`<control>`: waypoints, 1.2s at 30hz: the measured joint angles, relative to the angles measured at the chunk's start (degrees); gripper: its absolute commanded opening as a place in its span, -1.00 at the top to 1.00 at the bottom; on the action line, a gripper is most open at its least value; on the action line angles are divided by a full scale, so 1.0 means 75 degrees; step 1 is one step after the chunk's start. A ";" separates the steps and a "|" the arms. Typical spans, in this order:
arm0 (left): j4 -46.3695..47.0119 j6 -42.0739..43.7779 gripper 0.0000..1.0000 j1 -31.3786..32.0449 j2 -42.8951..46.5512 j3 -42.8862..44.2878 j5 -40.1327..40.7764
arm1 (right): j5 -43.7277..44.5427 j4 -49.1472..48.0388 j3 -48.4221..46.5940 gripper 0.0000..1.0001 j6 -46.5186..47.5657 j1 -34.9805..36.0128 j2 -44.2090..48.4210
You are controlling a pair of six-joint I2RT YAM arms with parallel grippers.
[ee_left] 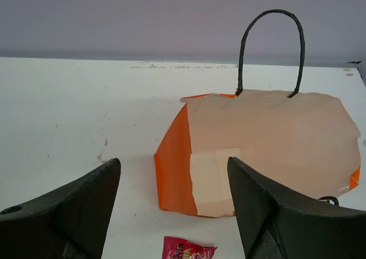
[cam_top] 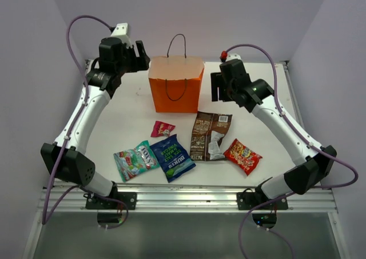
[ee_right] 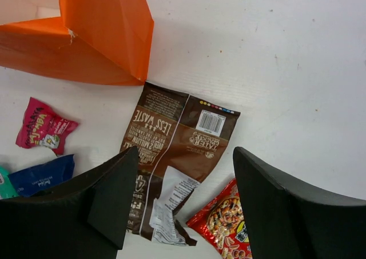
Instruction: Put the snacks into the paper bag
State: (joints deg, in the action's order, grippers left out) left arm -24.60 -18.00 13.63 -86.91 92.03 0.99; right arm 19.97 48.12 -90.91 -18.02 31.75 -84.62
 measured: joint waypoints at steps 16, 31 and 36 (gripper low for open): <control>0.0105 -0.0073 0.06 0.0000 -0.1058 0.0000 -0.0723 | -0.0017 -0.0632 0.2200 -0.40 -0.0283 0.0000 0.0146; 0.0198 -0.0052 1.00 0.0000 -0.1408 0.0000 -0.1072 | -0.1897 -0.2145 0.4870 -0.40 -0.0828 -0.1189 0.0061; 0.0198 -0.0038 1.00 0.0000 -0.1472 0.0000 -0.1139 | -0.3069 -0.2789 0.4876 -0.38 -0.0813 -0.1192 -0.0758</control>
State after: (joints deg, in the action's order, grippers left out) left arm -23.11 -18.28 13.63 -97.95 92.03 -7.55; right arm -3.05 27.20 -54.35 -24.12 22.81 -90.30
